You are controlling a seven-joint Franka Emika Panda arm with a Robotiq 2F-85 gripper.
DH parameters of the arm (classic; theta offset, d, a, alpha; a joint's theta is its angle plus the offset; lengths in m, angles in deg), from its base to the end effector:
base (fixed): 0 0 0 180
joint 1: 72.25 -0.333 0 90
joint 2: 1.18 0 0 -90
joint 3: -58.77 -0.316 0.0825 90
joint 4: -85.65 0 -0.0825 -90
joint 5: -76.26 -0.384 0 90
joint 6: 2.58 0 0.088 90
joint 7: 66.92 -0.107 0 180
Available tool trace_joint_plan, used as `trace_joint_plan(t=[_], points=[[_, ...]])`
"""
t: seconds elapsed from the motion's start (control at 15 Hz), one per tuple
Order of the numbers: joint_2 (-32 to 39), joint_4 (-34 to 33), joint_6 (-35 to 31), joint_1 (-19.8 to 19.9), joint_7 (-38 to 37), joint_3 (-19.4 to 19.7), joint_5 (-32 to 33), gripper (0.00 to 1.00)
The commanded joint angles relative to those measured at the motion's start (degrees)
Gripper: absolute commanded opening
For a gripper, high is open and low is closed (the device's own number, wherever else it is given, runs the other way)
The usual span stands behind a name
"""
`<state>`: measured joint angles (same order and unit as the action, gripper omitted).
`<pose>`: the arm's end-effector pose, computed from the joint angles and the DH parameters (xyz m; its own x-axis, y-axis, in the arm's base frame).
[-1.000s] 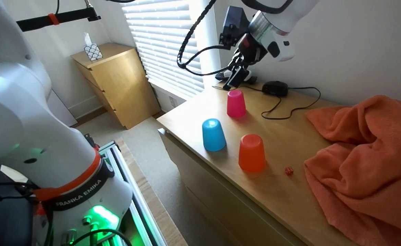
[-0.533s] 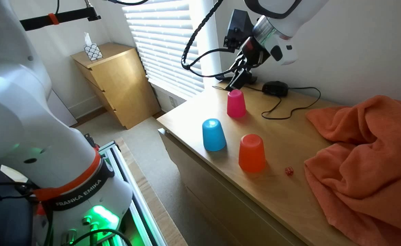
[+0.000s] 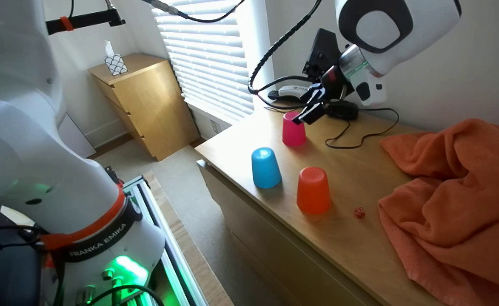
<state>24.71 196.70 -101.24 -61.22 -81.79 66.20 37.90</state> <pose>0.5419 -0.1189 0.2309 0.4912 -0.5056 -0.7093 -0.8300 -0.5186 -0.2051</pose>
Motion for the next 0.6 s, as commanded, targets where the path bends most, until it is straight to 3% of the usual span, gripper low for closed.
trace_joint_plan(t=[0.0, 0.53], points=[[6.64, -6.75, 4.50, 1.45, -0.45, -0.60, -4.21, 1.00], [15.39, -14.82, 9.02, 0.93, -5.02, -0.49, -5.65, 1.00]])
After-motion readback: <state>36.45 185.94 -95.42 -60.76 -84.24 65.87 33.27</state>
